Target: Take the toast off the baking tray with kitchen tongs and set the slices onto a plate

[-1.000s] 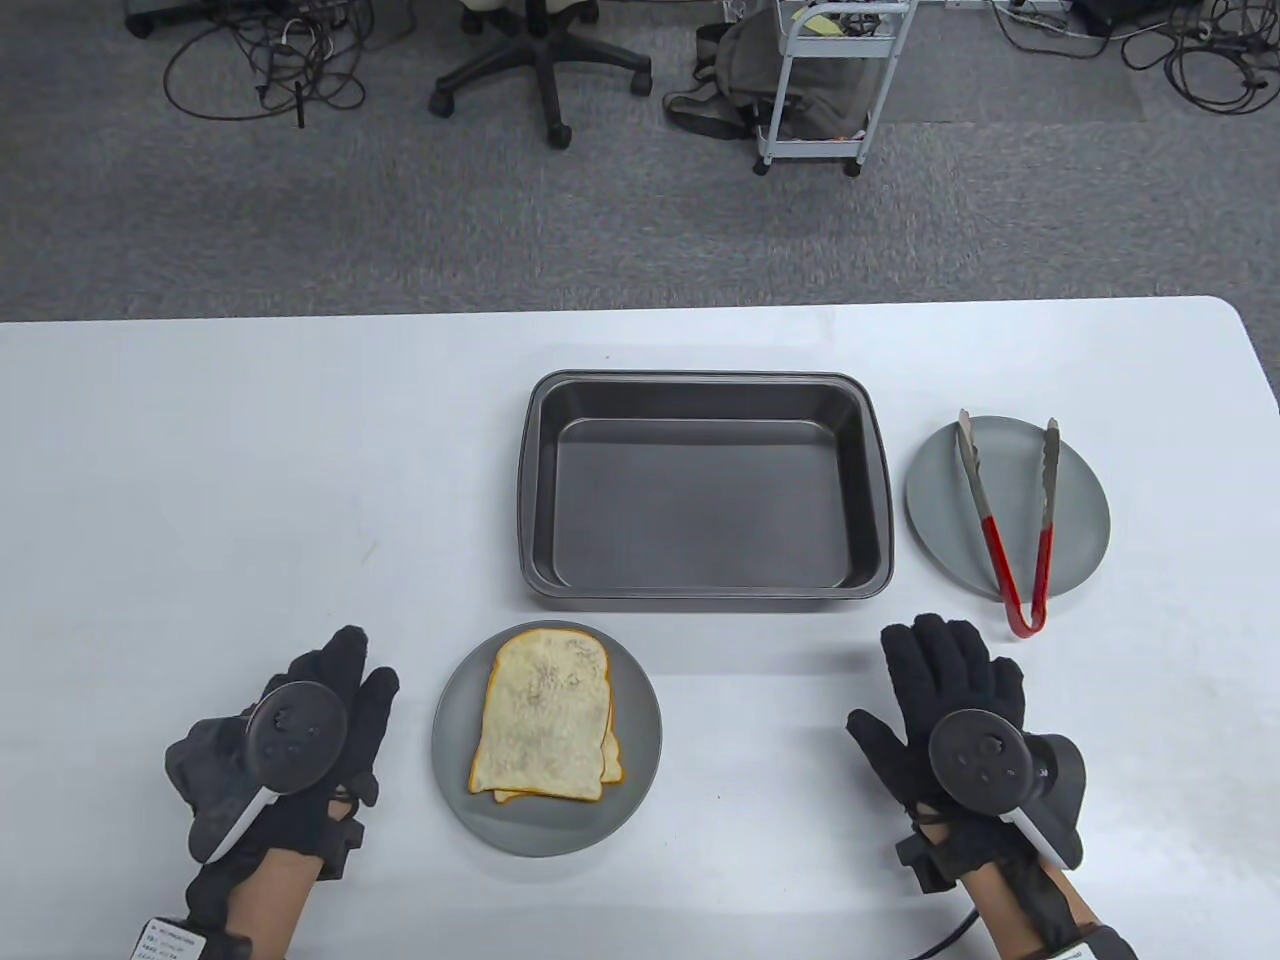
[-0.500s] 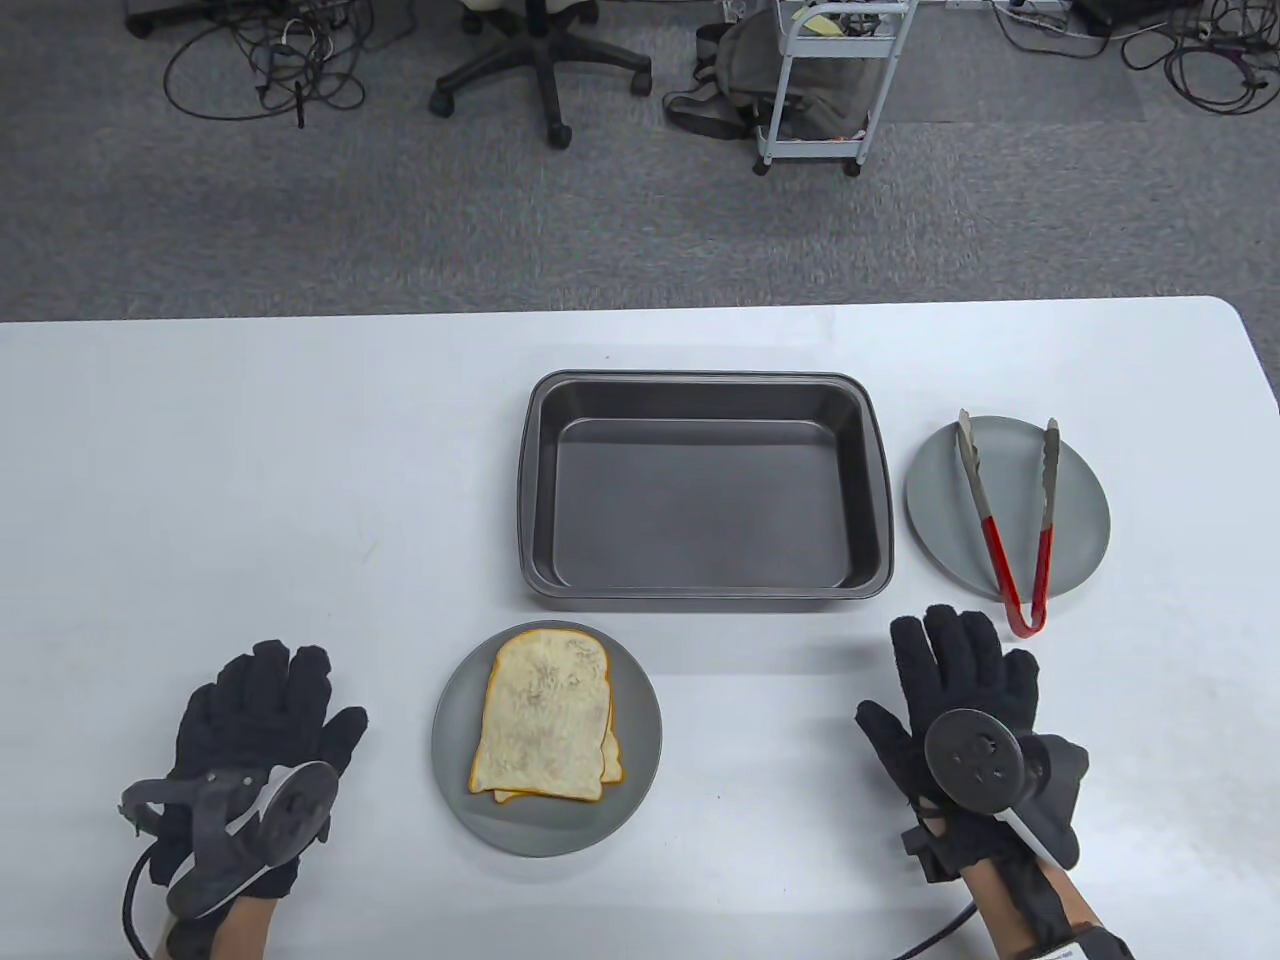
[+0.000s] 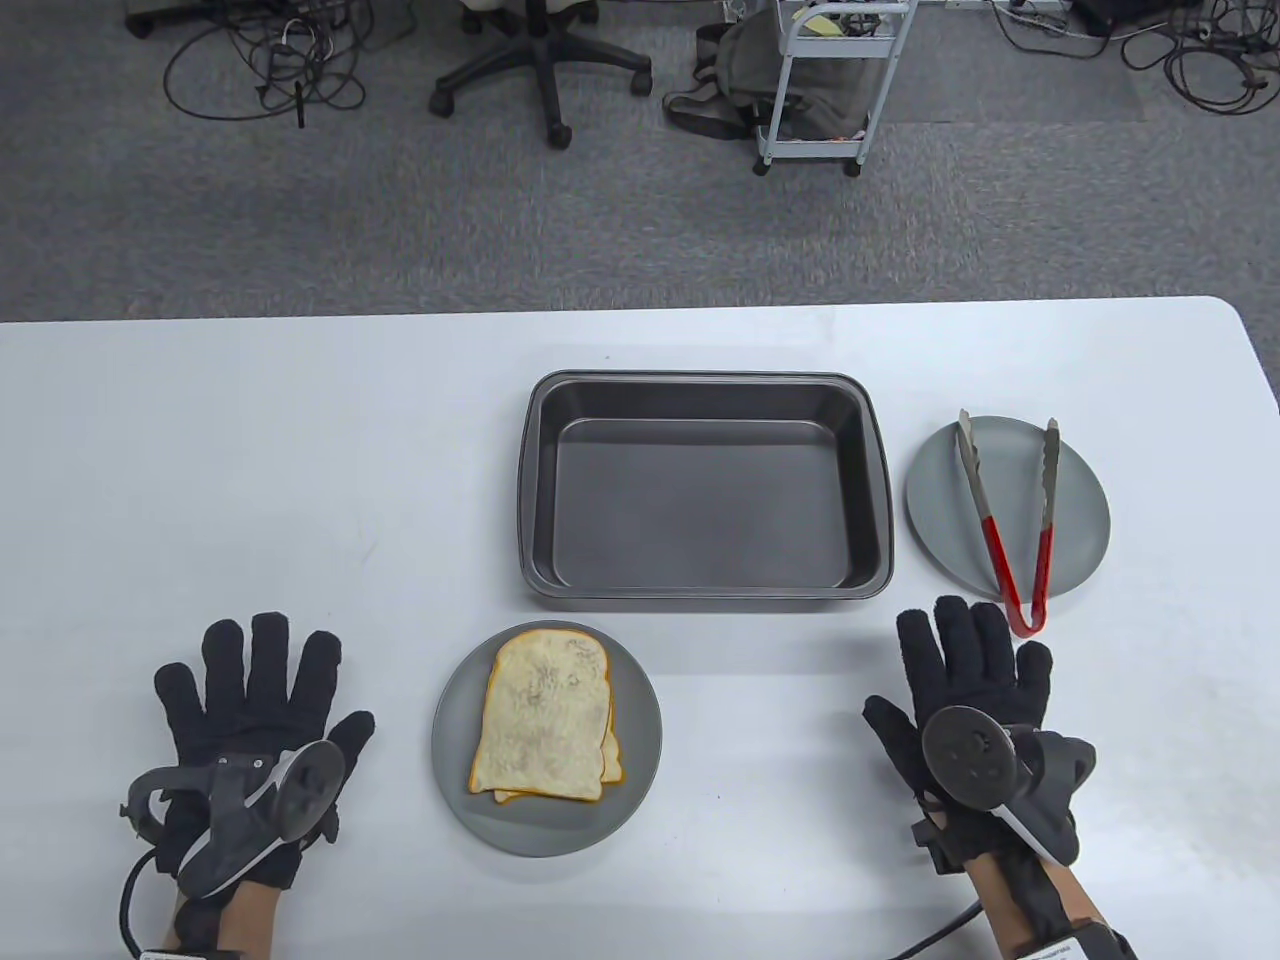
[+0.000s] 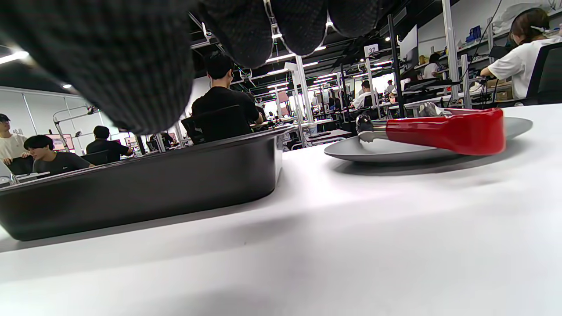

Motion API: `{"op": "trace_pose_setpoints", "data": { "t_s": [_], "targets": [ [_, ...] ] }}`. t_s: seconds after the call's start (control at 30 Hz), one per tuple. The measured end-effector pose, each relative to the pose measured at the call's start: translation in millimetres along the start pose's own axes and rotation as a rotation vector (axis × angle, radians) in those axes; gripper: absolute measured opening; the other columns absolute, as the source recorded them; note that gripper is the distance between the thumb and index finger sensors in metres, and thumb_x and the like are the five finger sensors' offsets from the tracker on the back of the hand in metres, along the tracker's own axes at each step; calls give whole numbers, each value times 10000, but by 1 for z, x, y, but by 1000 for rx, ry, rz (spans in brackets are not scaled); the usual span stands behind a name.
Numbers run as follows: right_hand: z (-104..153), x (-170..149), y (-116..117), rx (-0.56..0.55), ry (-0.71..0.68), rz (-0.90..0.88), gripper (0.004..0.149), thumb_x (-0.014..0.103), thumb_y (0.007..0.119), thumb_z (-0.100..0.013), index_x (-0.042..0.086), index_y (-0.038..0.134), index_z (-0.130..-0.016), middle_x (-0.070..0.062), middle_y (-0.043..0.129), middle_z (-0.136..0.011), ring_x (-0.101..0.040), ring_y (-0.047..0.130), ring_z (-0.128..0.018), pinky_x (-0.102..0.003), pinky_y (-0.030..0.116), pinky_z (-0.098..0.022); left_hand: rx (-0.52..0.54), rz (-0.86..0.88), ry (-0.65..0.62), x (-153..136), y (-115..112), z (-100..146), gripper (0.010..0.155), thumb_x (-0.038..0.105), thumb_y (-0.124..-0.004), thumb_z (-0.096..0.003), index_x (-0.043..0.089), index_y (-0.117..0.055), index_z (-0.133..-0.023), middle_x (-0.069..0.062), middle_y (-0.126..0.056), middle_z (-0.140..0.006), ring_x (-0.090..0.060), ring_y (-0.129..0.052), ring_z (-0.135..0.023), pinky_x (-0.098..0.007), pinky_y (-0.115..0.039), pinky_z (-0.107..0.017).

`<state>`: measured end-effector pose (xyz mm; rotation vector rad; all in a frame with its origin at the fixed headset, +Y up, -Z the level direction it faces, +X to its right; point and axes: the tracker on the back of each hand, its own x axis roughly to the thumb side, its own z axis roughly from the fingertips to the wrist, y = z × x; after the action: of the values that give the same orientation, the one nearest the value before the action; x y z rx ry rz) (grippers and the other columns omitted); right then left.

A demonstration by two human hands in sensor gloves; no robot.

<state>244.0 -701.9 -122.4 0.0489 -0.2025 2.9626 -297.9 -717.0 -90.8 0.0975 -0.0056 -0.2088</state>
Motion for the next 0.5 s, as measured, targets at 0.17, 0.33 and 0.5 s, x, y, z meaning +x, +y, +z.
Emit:
{"op": "trace_pose_setpoints", "data": {
  "t_s": [0.17, 0.33, 0.5],
  "targets": [
    [-1, 1, 1, -4, 2, 37, 877, 589, 884, -340, 243, 555, -1076, -125, 418, -1191, -462, 381, -1117, -781, 288, -733, -9, -34, 7, 3, 1, -1, 820, 771, -479, -404, 406, -325, -1121, -80, -259, -1241, -523, -230, -1130, -796, -273, -711],
    [-3, 0, 1, -4, 11, 39, 896, 610, 884, -329, 254, 549, -1079, -124, 402, -1196, -470, 354, -1119, -787, 263, -728, -8, -44, 9, 3, 0, -1, 826, 776, -481, -402, 404, -317, -1121, -82, -263, -1240, -525, -239, -1129, -799, -272, -709],
    [-5, -2, 3, 9, 13, 47, 897, 617, 880, -329, 254, 549, -1079, -123, 407, -1197, -468, 361, -1120, -789, 267, -725, -12, -46, 16, 4, 2, -1, 830, 776, -487, -400, 403, -315, -1121, -88, -260, -1238, -528, -239, -1127, -799, -272, -710]
  ]
}}
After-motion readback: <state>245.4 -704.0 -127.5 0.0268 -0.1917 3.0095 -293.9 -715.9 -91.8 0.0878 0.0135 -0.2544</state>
